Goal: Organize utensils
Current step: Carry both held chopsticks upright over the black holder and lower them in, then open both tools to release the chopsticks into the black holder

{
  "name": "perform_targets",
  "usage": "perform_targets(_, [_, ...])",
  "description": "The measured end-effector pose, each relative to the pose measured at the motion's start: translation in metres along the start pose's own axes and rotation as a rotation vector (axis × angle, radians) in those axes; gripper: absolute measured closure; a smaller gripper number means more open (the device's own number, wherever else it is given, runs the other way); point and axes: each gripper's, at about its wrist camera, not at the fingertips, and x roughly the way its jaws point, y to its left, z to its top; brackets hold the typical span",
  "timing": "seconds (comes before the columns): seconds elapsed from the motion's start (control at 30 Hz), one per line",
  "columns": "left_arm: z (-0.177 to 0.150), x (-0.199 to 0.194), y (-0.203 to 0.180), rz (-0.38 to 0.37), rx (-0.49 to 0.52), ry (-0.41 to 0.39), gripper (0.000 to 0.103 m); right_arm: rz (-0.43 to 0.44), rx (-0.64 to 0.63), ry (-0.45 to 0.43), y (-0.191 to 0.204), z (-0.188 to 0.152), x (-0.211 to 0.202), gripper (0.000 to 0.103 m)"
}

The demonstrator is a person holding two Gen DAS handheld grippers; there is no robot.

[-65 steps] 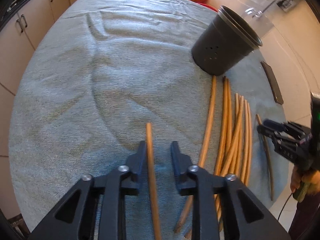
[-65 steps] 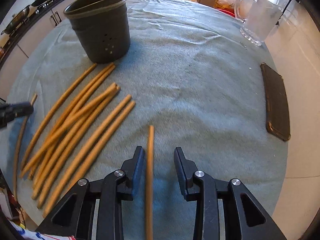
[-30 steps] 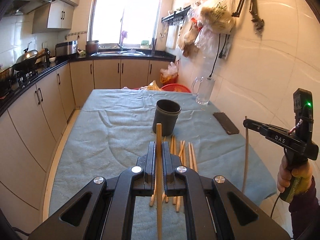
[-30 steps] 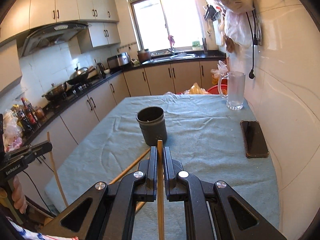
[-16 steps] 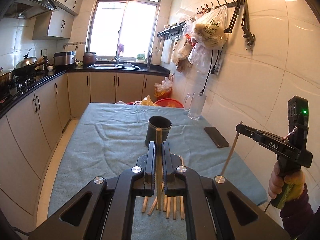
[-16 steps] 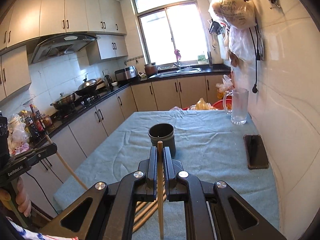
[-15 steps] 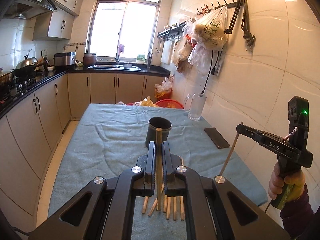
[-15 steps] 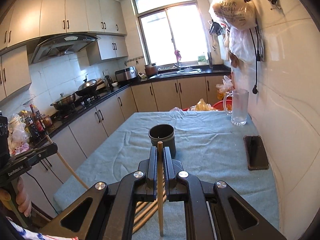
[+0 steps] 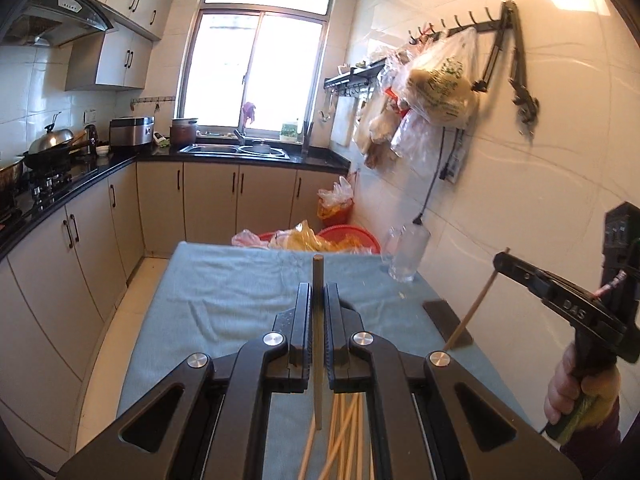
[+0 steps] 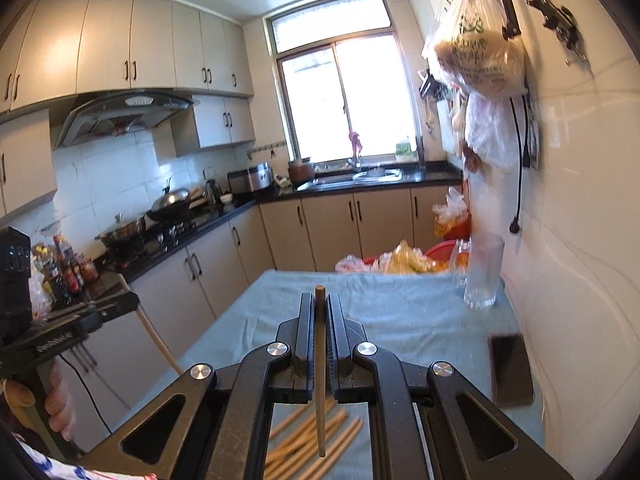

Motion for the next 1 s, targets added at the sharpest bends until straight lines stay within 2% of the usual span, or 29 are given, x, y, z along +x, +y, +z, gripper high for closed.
perform_targets(0.23, [0.060, 0.056, -0.001, -0.016, -0.057, -0.020, 0.098, -0.028, 0.011, -0.068, 0.003, 0.056, 0.040, 0.097])
perform_targets(0.43, [0.082, 0.109, -0.006, 0.007, -0.044, -0.018, 0.098, -0.044, 0.052, -0.077, -0.005, 0.080, 0.089, 0.097])
perform_targets(0.67, [0.067, 0.178, -0.002, -0.011, -0.082, 0.140, 0.098, -0.062, 0.065, 0.058, -0.017, 0.047, 0.151, 0.097])
perform_targets(0.83, [0.048, 0.189, 0.003, 0.001, -0.073, 0.178, 0.098, -0.064, 0.081, 0.162, -0.030, 0.017, 0.182, 0.097])
perform_targets(1.0, [0.038, 0.188, 0.011, 0.015, -0.086, 0.185, 0.095, -0.076, 0.108, 0.188, -0.040, 0.005, 0.193, 0.096])
